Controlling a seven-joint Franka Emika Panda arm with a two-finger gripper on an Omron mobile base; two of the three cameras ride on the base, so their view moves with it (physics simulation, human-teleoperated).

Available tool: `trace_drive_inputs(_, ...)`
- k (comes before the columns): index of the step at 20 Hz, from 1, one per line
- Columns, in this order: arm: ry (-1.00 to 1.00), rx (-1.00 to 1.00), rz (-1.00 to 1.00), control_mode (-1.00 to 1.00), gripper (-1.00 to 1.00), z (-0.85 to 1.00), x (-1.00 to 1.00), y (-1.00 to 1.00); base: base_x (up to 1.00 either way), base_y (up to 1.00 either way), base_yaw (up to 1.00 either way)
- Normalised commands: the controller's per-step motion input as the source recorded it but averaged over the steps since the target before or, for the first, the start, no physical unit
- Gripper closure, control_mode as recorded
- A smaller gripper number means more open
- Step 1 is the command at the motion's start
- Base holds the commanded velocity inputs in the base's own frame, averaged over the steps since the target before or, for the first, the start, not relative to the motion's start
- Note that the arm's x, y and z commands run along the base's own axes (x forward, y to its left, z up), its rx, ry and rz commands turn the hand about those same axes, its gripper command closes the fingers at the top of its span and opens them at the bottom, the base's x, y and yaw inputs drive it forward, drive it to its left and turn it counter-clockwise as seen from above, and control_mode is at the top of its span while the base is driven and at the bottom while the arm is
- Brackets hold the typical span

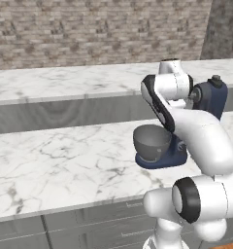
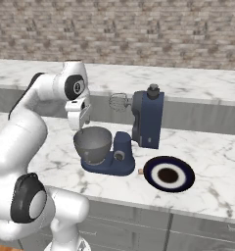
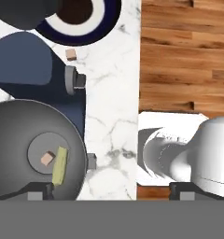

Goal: Add butter and sugar cubes to the stand mixer bowl and then turn on the stand mixer to begin making frosting.

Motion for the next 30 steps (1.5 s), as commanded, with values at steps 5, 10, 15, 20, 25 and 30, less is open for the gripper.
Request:
trace_drive_inputs(5,-0.03,0.0,0.06,-1.0,-1.0,0.68,-0.86,-0.24,0.0,0.0,0.0)
trace_drive_inputs(10,0.0,0.06,0.2,-1.0,-1.0,0.26,-0.63,-0.64,0.0,0.0,0.0)
trace_drive_inputs(15,0.0,0.13,0.23,-1.0,-1.0,0.02,-0.49,-0.82,0.0,0.0,0.0)
trace_drive_inputs(20,-0.09,0.17,0.34,-1.0,-1.0,0.0,-0.12,-0.64,0.0,0.0,0.0)
trace_drive_inputs(25,-0.22,0.1,0.47,-1.0,-1.0,0.0,0.0,-0.33,0.0,0.0,0.0)
trace_drive_inputs(30,-0.49,0.01,0.45,-1.0,-1.0,-0.1,-0.03,-0.09,0.0,0.0,0.0)
